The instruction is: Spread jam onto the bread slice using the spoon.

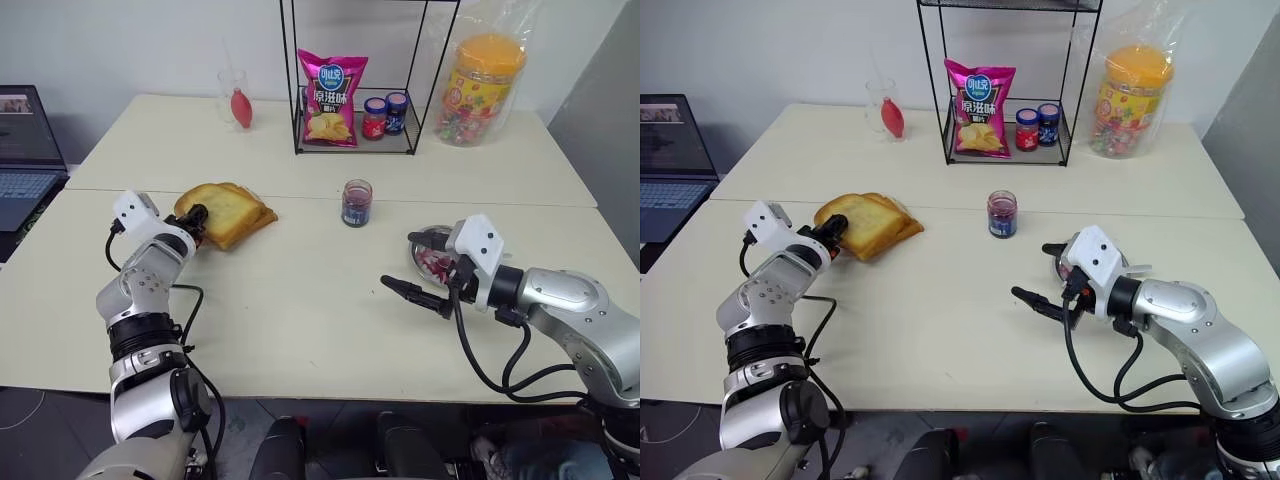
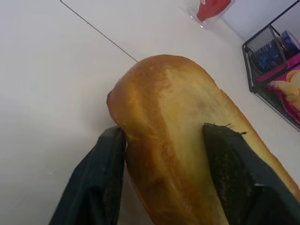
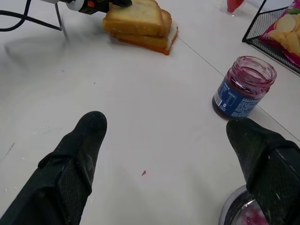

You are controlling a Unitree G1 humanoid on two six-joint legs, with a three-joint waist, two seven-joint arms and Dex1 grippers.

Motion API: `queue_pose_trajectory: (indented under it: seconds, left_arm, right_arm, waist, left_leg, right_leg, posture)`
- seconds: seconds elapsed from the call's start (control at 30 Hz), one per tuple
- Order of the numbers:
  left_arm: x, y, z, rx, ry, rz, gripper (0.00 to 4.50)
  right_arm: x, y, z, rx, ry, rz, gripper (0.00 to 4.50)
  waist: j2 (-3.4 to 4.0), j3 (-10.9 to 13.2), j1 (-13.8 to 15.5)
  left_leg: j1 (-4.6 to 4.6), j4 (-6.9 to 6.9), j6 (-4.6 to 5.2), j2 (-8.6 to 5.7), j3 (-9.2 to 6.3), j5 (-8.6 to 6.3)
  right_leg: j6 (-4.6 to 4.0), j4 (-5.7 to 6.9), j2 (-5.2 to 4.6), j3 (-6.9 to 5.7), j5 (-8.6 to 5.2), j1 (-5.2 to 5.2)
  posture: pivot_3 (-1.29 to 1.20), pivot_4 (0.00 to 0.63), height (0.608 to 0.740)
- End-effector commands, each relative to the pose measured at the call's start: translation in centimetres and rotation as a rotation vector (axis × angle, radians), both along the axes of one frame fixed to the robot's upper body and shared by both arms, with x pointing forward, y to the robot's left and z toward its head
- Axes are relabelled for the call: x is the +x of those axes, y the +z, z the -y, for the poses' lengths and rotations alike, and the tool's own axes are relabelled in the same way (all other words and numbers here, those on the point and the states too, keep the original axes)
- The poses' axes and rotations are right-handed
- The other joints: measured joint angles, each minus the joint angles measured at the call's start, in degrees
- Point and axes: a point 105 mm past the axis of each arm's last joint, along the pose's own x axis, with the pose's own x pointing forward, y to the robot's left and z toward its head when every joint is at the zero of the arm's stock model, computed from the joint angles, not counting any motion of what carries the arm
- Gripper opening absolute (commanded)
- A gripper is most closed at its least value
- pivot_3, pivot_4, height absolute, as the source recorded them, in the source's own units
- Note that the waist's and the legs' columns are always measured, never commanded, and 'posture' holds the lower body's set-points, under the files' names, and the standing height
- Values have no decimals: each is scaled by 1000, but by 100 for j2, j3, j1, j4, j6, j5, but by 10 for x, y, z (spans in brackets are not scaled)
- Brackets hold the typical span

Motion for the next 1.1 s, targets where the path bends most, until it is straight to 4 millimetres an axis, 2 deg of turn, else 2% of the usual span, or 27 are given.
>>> queue_pose_trajectory:
  seconds: [0.03, 0.33, 0.43, 0.63, 0.73, 0.77, 0.83, 0.9, 1.0, 1.1]
  left_arm:
    - [2, 23, 0, 24, 7, 84, 1636]
    - [-2, 42, 2, 107, -2, 163, 43]
    - [-4, 58, 11, 132, -65, 227, 8]
    - [-20, 89, 55, 207, -340, 323, 8]
    - [-35, 98, 82, 211, -508, 346, 8]
    - [-43, 101, 97, 201, -607, 349, 8]
    - [-63, 100, 121, 154, -798, 334, 8]
    - [-84, 88, 140, 92, -973, 265, 8]
    - [-94, 55, 153, 97, -1049, 137, 8]
    - [-95, 39, 161, 68, -1055, 105, 8]
  right_arm:
    - [-2, 17, 0, 8, 2, 70, 4500]
    - [0, 17, 0, 4, 3, 72, 4500]
    - [1, 18, 2, 1, -2, 82, 4500]
    - [-2, 19, 6, -3, 2, 84, 4500]
    - [-7, 19, 7, -6, 17, 80, 4500]
    - [-9, 18, 9, -6, 20, 75, 4500]
    - [-16, 16, 11, -3, 43, 37, 4500]
    - [-25, 14, 13, 5, 69, 6, 4500]
    - [-38, 9, 18, -2, 89, -49, 4500]
    - [-48, 3, 22, -17, 99, -101, 4500]
  waist:
    - [0, 0, 0]
    - [0, 0, 1]
    - [0, 0, 1]
    - [-1, 1, -4]
    - [0, 1, -5]
    - [0, 1, -5]
    - [-1, 2, -14]
    - [0, 2, -14]
    - [0, 1, -15]
    - [-2, 3, 0]
  left_leg:
    - [0, 0, 0, 0, 0, 0]
    - [0, 0, 0, 0, 0, 0]
    - [0, 0, 0, 0, 0, 0]
    - [-3, 0, -1, 0, 0, 0]
    - [-2, -2, -1, 0, 1, 0]
    - [-2, -1, 0, 0, 1, 0]
    - [-1, -1, 0, 1, 2, 0]
    - [-2, -2, 0, 1, 3, 0]
    - [1, -2, 1, 1, 5, -1]
    - [5, -1, 1, 0, 6, -1]
  right_leg:
    - [0, 0, 0, 0, 0, 0]
    - [0, 0, 0, 1, 0, 0]
    - [0, 0, 0, 1, 0, 0]
    - [0, -3, 0, 0, 0, 0]
    - [0, -5, 0, 1, 0, 0]
    - [0, -4, 0, 2, 0, -1]
    - [0, -3, 0, 3, 0, -1]
    - [0, -3, 0, 3, -1, -2]
    - [2, -1, 0, 6, -3, -1]
    - [2, 1, 0, 9, -3, 1]
  posture:
    - [0, 150, 740]
    - [0, 150, 740]
    - [0, 150, 740]
    - [0, 150, 740]
    - [0, 150, 740]
    - [0, 150, 740]
    - [0, 150, 740]
    - [0, 150, 740]
    - [0, 150, 740]
    - [0, 150, 740]
